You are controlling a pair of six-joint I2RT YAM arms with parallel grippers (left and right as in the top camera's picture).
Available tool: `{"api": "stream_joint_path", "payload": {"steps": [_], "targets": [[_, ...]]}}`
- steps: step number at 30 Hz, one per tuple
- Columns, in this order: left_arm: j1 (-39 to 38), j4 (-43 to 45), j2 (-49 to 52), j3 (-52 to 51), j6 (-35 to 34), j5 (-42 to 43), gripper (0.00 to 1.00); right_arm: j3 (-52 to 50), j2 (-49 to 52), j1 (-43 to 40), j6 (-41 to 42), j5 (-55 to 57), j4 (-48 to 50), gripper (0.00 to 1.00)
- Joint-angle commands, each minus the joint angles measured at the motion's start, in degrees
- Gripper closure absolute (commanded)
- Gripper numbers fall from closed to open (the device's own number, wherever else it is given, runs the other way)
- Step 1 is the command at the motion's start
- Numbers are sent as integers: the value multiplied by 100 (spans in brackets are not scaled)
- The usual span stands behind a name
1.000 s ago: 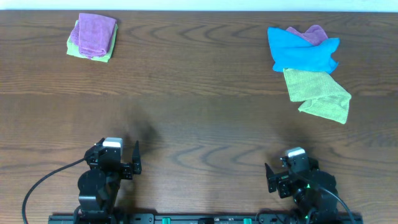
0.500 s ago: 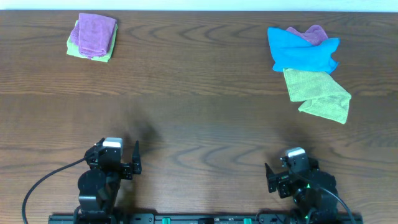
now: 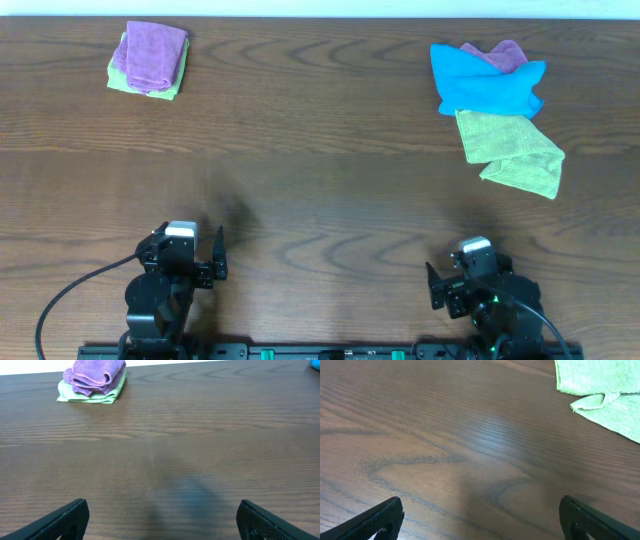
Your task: Fold the cloth
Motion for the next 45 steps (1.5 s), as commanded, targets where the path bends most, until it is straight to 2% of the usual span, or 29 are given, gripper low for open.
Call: {"api": "stream_joint_path", "payload": {"steps": [1,15,17,23,26,31,34,39,41,45], "targets": [[-22,2,-37,-111,44,-103,5,-92,-42,31,-66,-42,-4,1],[-22,2,-37,-111,44,-103,5,-92,-42,31,-72,20,-4,1],[-22,4,-37,-111,44,-103,5,-92,-42,31,-267,302,2,1],[-22,2,-37,-111,44,-103,5,-94,-42,31,-308,470,835,1],[-22,4,-37,-111,44,-103,5,-90,-42,31,37,481,1290,1],[-22,4,-37,-111,44,-103,5,-92,-42,31,48,590,1207,1],[-22,2,-37,-111,44,-103,5,-92,-39,31,1029,579,1405,1],[-22,4,-37,-111,44,-103,5,-94,26,-13,2885,1576,1480,1],[-22,2,-37,-111,44,-103,5,-94,146,-101,3189,1777,1770,1],[-22,4,-37,-111,44,-103,5,-94,756,-415,3213,1766,2756,1]]}}
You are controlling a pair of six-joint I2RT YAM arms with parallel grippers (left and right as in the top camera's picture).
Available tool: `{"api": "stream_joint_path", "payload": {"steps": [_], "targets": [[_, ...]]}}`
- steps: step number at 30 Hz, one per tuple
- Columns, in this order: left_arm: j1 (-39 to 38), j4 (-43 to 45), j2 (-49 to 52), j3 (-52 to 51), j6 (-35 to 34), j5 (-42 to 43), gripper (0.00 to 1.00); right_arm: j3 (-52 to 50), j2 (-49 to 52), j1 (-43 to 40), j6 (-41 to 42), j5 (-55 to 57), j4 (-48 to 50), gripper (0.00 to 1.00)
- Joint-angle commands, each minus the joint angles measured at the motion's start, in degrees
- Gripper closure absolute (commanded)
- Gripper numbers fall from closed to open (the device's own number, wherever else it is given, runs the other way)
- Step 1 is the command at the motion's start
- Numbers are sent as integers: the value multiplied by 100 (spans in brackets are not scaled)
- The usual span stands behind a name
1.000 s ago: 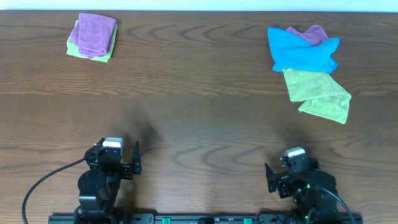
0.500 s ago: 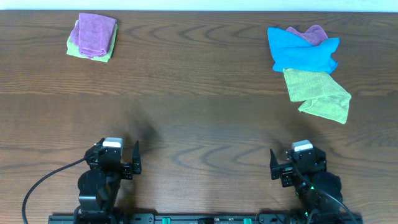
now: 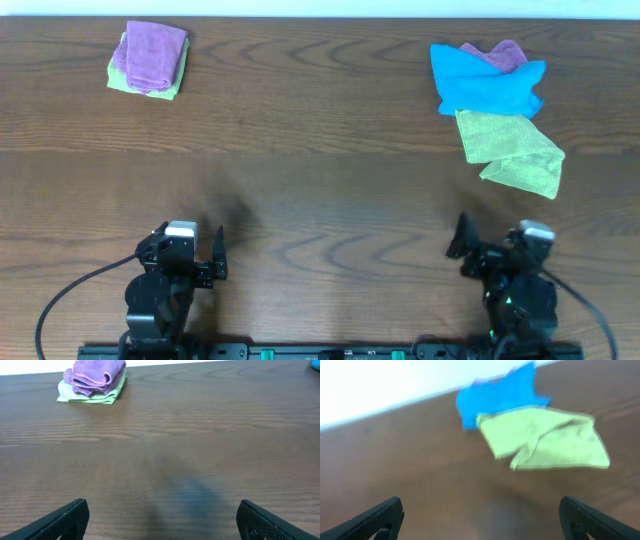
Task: Fold the cloth
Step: 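Reach the right gripper to the lime-green cloth and grasp its edge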
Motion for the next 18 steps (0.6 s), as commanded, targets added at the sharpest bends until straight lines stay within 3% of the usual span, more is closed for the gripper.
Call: {"api": "stream_joint_path", "payload": {"steps": [1,11,18], "targets": [[-24,0,-37,-111,46,-101,5,-28,573,-295,566,260,433,1],[-24,2,-37,-111,46,-101,5,164,3814,-1836,861,-804,3368,1],[-24,0,-37,-111,46,-101,5,1259,6205,-2605,876,-2577,4398,1]]}}
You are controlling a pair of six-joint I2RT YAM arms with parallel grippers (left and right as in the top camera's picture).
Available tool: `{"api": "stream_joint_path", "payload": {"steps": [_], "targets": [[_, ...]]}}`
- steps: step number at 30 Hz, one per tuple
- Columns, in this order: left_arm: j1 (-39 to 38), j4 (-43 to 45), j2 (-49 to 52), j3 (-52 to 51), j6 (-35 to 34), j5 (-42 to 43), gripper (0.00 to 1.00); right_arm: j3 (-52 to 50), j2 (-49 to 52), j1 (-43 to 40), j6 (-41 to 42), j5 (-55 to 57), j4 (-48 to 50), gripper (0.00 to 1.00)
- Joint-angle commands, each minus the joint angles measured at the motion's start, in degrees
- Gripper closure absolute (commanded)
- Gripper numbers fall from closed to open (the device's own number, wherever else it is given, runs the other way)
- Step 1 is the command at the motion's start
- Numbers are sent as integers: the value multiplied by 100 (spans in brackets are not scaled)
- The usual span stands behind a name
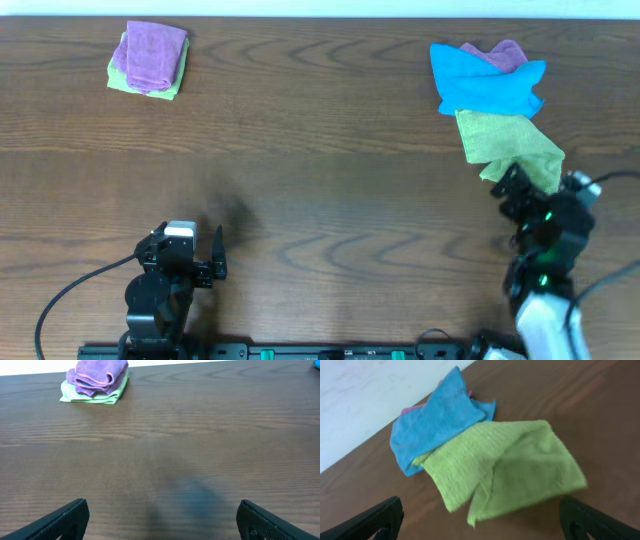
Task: Fold the cloth
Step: 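Reach the right gripper to the lime-green cloth and grasp its edge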
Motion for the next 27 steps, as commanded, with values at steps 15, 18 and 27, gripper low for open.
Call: {"api": "stream_joint_path", "payload": {"steps": [15,18,27], "targets": [[-22,-9,-37,-107,44,-42,5,901,2321,-138,492,-1915,369,6],[-22,-11,-37,-107,44,-42,5,903,2544,-142,487,-1725,271,7],[-22,-9,-37,-107,44,-42,5,1047,2719,-219,94,-1204,275,9]]}}
